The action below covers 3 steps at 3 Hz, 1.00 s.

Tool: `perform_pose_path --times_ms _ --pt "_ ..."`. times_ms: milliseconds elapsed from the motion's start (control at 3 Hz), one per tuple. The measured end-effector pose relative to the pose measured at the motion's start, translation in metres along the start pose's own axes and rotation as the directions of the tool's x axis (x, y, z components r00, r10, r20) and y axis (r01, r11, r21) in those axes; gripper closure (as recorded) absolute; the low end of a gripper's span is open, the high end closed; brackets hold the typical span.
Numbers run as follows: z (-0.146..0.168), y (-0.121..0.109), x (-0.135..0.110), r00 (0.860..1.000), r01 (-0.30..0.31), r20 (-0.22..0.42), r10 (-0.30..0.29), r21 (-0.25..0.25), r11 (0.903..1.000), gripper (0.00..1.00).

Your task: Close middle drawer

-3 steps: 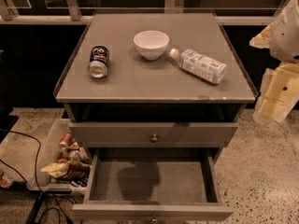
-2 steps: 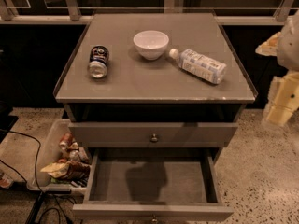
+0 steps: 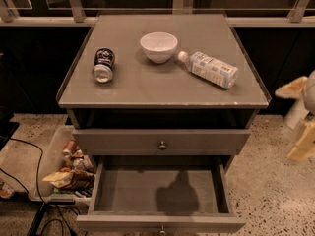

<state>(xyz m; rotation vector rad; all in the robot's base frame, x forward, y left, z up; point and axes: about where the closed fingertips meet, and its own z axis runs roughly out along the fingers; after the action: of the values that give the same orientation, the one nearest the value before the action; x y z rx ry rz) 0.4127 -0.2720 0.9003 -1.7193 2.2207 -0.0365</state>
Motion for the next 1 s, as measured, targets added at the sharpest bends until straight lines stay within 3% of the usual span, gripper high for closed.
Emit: perform_pose_path --times_ms 333,1000 --pt "0.0363 0.0224 0.0033 0.996 0.065 0.067 -0.065 0.005 0.9979 0.39" --pt "0.0408 0.0244 0.0040 0.994 0.087 0.070 -0.088 0.012 0.9961 0.86"
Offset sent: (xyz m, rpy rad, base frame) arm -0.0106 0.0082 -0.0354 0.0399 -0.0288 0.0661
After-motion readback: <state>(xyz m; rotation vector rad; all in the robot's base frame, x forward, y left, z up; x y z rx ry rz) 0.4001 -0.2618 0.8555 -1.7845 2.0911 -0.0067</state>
